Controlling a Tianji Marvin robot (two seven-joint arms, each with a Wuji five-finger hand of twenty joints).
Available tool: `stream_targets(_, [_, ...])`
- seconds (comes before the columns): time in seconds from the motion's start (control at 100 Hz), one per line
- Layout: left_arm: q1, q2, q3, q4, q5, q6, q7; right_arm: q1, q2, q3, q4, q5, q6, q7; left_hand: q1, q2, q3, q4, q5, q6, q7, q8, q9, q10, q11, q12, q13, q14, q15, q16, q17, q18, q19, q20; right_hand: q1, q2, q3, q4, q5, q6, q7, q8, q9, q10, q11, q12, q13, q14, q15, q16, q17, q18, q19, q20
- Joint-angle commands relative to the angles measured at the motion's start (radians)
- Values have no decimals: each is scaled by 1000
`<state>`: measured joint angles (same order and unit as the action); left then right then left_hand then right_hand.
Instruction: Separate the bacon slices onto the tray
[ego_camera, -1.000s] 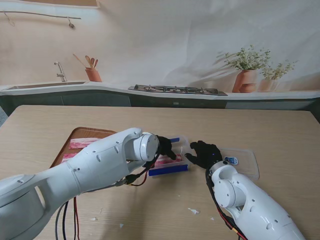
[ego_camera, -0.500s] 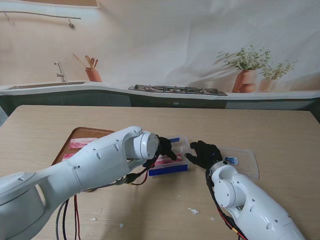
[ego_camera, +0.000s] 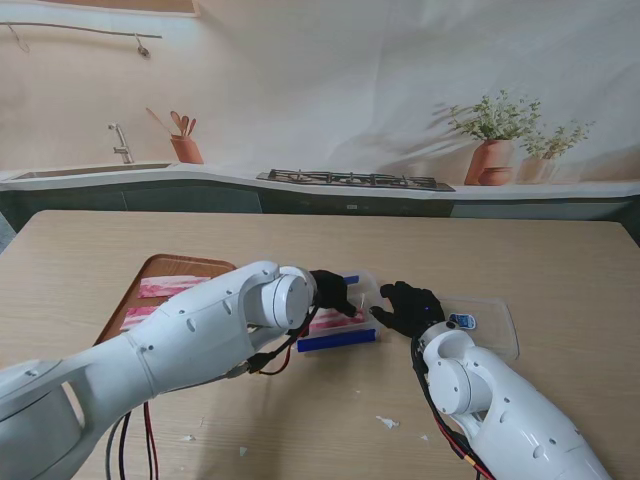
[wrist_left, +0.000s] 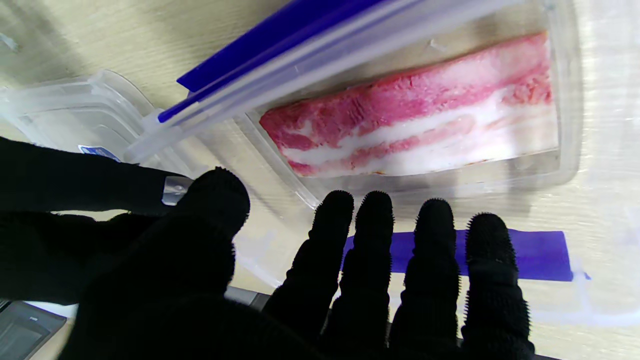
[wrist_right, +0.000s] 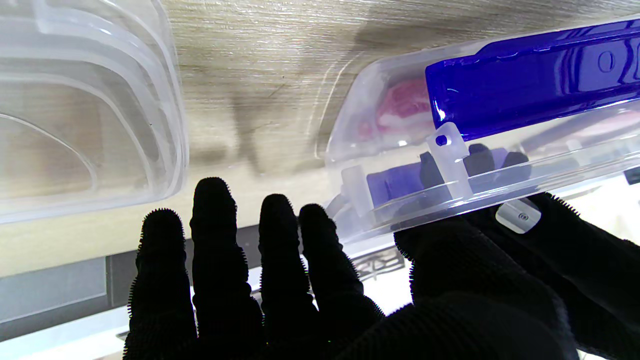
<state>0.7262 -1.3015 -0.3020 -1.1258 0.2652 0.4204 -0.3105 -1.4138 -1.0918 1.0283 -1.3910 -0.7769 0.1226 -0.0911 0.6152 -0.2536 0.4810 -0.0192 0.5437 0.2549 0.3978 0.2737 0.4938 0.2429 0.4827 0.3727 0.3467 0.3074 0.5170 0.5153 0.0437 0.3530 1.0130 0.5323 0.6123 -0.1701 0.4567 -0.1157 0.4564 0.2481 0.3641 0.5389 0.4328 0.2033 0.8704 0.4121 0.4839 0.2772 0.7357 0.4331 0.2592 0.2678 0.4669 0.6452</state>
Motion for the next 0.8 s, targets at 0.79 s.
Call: stream_targets(0.79, [-34,-31,30,37,-124,116,-102,-11,-9,-9,8,6,-1,21,11,20,-25,0,-12,80,-81,-41,46,38,89,61,70,59,124,91,-15,18,29,8,37,2,24,44,32,-68,9,-2,0,17,-4,0,16,36,16,12,19,35,30,16])
